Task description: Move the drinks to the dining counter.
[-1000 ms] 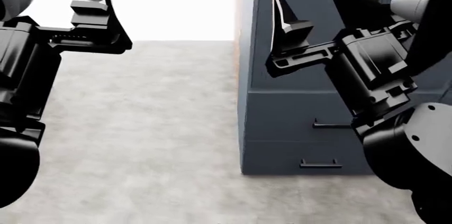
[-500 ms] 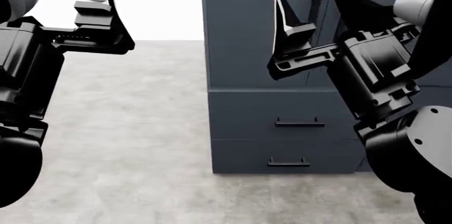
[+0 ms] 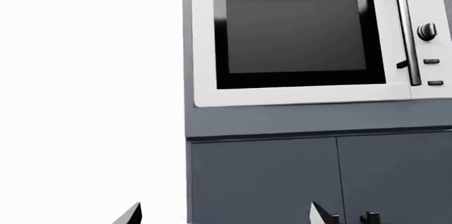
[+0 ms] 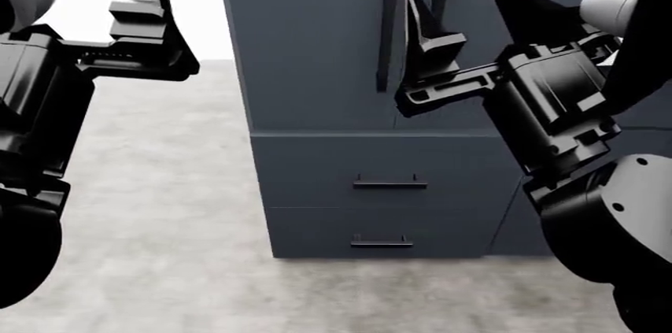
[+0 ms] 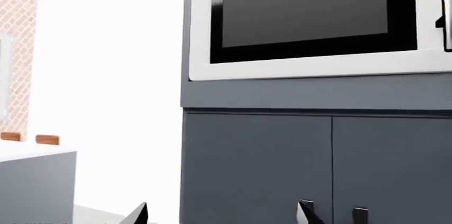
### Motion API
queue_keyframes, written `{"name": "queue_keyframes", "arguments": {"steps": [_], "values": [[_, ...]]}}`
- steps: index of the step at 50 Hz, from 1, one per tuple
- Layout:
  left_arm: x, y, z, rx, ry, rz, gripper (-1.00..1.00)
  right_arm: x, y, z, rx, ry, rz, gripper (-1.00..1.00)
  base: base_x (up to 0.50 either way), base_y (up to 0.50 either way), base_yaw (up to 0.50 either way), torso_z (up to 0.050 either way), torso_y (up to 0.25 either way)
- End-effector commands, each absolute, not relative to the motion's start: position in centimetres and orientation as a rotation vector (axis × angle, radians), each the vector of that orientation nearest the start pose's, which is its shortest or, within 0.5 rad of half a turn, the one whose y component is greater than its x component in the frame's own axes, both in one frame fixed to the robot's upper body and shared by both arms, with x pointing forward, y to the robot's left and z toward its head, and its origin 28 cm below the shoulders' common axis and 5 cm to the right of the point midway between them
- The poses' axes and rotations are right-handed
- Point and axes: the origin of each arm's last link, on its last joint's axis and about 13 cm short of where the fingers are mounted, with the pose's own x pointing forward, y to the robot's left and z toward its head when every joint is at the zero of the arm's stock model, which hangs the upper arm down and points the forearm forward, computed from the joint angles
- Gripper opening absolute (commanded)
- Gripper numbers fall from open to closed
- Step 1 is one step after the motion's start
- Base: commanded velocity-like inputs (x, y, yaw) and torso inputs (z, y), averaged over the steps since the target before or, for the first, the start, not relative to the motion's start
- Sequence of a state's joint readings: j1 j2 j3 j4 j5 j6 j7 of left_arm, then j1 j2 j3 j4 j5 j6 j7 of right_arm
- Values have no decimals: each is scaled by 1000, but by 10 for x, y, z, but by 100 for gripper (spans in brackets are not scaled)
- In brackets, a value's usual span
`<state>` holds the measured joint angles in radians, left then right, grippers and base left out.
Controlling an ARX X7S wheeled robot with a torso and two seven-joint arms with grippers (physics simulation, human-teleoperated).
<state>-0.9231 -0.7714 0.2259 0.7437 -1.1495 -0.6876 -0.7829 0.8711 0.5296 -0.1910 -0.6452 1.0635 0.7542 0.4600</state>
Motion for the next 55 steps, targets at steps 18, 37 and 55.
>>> {"name": "queue_keyframes", "arguments": {"steps": [18, 37, 55], "values": [[214, 237, 299, 32, -506, -71, 100, 238, -104, 282, 58, -418, 377, 100, 1, -500, 0, 0, 0], [213, 236, 300, 32, -509, -72, 100, 238, -104, 281, 52, -428, 388, 100, 12, -500, 0, 0, 0], [213, 237, 299, 32, -509, -71, 100, 238, -103, 283, 39, -434, 389, 100, 60, -500, 0, 0, 0]]}}
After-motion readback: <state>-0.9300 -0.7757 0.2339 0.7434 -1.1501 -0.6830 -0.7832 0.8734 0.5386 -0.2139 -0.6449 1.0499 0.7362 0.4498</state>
